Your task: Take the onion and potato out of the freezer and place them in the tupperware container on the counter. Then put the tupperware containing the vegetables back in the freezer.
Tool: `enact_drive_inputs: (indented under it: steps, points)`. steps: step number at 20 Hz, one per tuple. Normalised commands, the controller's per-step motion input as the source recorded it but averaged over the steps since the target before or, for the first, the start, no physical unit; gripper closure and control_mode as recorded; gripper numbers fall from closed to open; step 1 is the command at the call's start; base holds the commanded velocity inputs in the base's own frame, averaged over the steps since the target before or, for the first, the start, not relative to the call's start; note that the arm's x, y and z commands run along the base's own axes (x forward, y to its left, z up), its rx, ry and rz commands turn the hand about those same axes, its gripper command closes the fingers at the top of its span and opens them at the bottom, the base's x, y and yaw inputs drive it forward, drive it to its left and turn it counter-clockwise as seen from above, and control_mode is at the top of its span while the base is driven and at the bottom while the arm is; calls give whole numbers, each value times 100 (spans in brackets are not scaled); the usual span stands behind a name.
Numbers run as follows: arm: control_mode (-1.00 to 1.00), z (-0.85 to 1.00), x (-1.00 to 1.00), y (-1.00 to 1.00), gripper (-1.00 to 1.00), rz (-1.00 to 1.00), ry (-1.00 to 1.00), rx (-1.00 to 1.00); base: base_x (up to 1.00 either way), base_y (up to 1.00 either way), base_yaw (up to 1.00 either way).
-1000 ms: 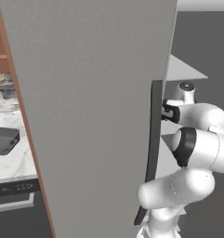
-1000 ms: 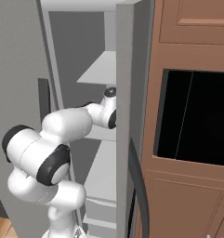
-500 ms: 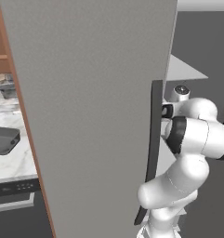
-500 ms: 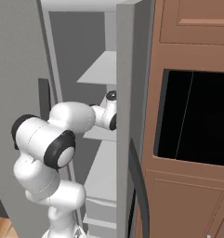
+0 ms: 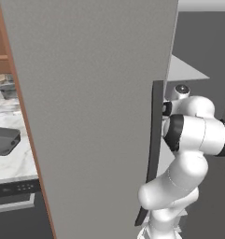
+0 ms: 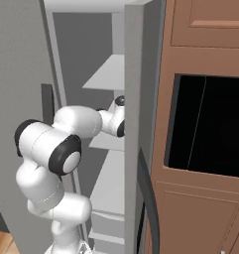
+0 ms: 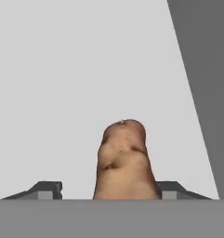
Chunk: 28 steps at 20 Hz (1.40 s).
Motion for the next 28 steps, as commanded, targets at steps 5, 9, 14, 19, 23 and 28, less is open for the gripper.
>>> enact_drive_inputs:
  steps: [5,9,14,19,23,28]
  points:
    - [-100,-18,-30,0,100,0,4,11,0,0,0]
    - [-100,-3,-68,0,100,0,0,12,0,0,0]
    - [-100,32,-100,10,100,-2,-15,3,0,0,0]
    - [-100,88,-100,26,100,-7,-18,0,0,0,0]
    - [-100,94,-100,34,100,-10,-10,0,0,0,0]
    - [-100,95,-100,17,100,-13,0,0,0,0,0]
